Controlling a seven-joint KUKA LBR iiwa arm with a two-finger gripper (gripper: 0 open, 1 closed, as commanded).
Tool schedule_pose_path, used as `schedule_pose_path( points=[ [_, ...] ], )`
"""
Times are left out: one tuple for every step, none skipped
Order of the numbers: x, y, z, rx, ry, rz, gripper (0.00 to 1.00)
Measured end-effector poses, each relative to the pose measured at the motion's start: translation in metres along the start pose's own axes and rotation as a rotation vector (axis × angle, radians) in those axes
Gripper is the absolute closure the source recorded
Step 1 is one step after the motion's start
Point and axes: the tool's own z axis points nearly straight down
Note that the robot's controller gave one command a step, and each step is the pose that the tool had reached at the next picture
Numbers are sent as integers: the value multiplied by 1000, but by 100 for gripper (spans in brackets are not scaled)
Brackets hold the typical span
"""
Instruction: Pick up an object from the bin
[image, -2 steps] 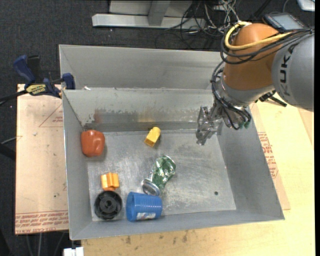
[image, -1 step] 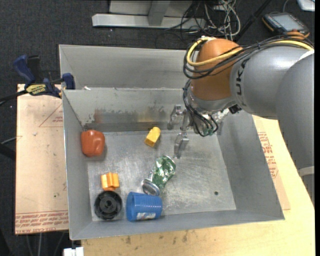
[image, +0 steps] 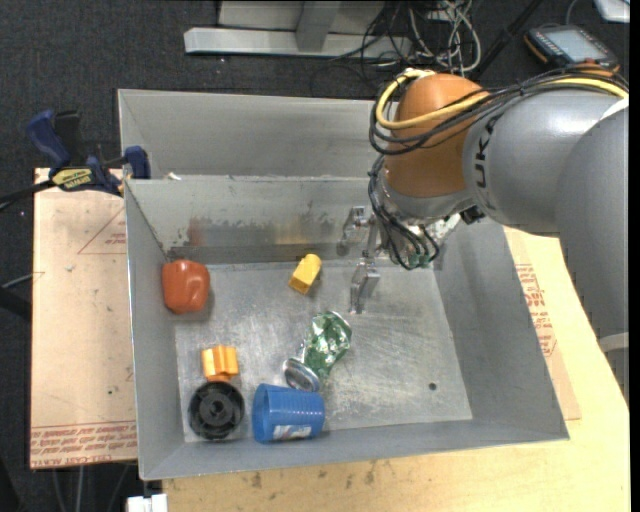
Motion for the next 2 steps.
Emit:
schedule_pose_path(
  points=[
    [5,10,19,2,-7,-113,0],
    [58,12,49,-1,-1,-377,0]
  ],
)
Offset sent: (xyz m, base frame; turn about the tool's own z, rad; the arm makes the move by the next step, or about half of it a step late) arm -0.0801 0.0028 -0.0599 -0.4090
